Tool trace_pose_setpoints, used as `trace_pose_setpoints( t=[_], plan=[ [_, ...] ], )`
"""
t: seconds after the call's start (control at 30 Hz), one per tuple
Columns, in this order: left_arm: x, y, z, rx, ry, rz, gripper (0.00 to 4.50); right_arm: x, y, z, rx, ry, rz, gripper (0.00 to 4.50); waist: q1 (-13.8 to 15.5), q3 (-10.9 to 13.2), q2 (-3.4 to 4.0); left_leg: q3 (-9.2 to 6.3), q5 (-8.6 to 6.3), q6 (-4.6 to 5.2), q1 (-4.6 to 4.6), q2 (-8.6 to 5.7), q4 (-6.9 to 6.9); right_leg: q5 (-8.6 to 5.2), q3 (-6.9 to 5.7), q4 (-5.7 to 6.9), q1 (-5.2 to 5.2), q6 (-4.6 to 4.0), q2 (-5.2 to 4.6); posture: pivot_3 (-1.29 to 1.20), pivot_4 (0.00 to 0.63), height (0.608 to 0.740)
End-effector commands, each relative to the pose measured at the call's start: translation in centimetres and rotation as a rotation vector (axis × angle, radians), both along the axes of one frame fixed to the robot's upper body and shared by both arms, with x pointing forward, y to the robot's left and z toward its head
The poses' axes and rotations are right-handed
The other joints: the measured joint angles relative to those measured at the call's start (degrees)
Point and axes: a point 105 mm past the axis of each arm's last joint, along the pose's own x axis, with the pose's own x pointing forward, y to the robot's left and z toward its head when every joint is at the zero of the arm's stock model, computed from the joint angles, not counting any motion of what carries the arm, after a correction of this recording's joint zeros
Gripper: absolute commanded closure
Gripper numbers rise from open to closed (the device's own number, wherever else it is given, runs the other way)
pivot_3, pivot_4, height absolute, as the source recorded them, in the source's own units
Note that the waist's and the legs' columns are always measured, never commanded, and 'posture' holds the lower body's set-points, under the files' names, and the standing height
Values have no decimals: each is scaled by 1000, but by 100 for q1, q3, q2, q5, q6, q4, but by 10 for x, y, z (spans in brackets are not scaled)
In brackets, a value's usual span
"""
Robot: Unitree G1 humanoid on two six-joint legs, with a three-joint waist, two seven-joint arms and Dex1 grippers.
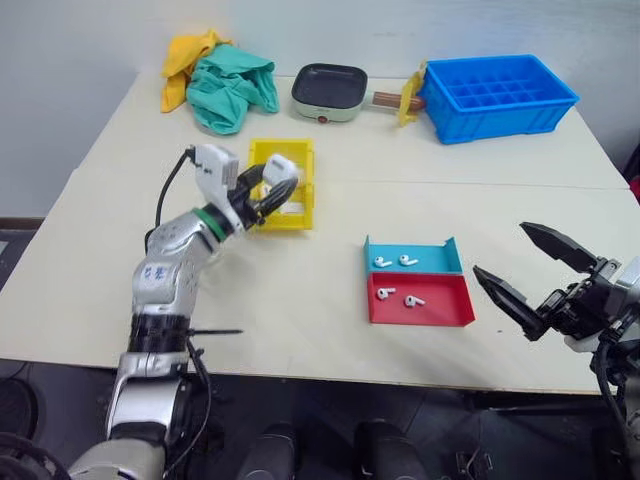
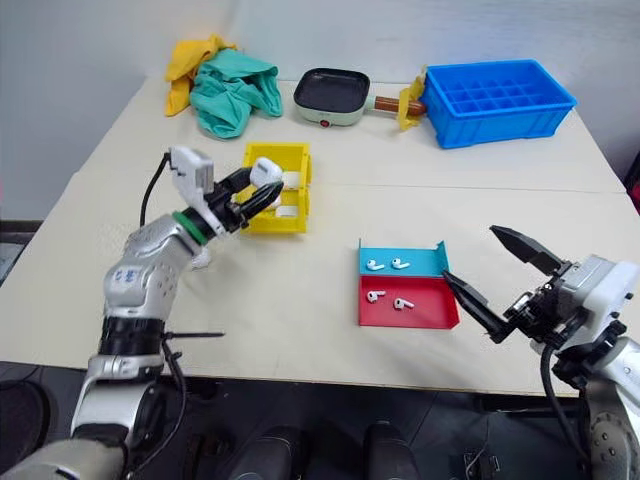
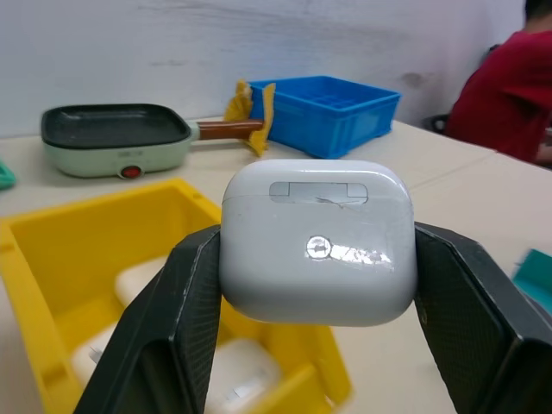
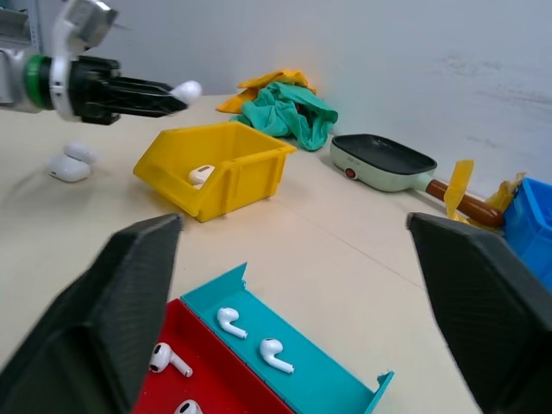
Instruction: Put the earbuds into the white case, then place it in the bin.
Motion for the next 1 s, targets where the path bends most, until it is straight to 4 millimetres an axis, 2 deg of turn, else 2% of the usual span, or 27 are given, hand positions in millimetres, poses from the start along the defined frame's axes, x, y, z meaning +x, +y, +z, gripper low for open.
trace_pose_setpoints(
  t=[0.03, 0.17, 0.27, 0.43, 0.5, 0.57, 0.63, 0.8, 0.97, 1.0],
  plan=[
    [22, 2, 11, 37, -58, 86, 1710, -3, 2, 8, 7, -54, -8, 11, 0, 2, -2, 0, 0, 0, 0, 0, 0, 0, -2, 0, -1, 0, 1, 0, 150, 740],
    [43, 4, 11, 59, -34, 146, 1710, -3, 8, 1, -11, -44, -3, 11, -20, 2, -4, 3, 2, -3, 0, 2, -5, 0, -17, 6, -6, 0, 6, 0, 150, 740],
    [48, 5, 10, 76, -32, 155, 1710, -2, 9, 0, -10, -50, -16, 11, -26, 4, -6, 10, 2, -3, 0, 1, -5, 0, -19, 32, -14, 0, 5, 0, 150, 740],
    [47, 9, 9, 112, -23, 155, 61, 0, 9, -4, -14, -47, -22, 0, -15, 6, -10, 9, 2, -3, 0, 1, -2, 0, -17, 37, -15, 0, 3, 0, 150, 740],
    [37, 13, 17, 107, -75, 109, 25, 1, 9, -6, -19, -41, -15, 0, -26, 6, -10, 8, 2, -3, 0, 1, -2, 0, -15, 37, -15, 0, 3, 0, 150, 740],
    [17, 17, 26, 97, -148, 23, 25, 2, 9, -8, -34, -31, -2, 0, -47, 6, -9, 8, 2, -3, 0, 2, -4, 0, -8, 39, -17, 0, 3, 0, 150, 740],
    [2, 27, 20, 160, -123, -3, 25, 2, 7, -10, -56, -22, 12, 0, -82, 6, -9, 6, 1, -3, 2, 3, -5, 0, 10, 39, -18, 0, 3, 0, 150, 740],
    [-68, 68, -18, 403, -79, -107, 25, -1, -9, -30, -198, 55, 80, 0, -183, 4, -6, 3, 2, -5, 20, 4, -23, 0, 49, 36, -18, -1, 9, 0, 150, 740],
    [-124, 122, -61, 580, 25, -37, 25, -7, -31, -47, -320, 132, 133, 0, -147, 3, -5, -4, -1, -3, 25, 5, -20, -2, 56, -10, -2, -3, 5, 0, 150, 740],
    [-135, 138, -68, 597, 57, 0, 25, -9, -37, -52, -357, 155, 143, 0, -122, 4, -5, -5, -3, -2, 29, 6, -19, -2, 54, -13, 3, -3, 5, 0, 150, 740]
  ],
)
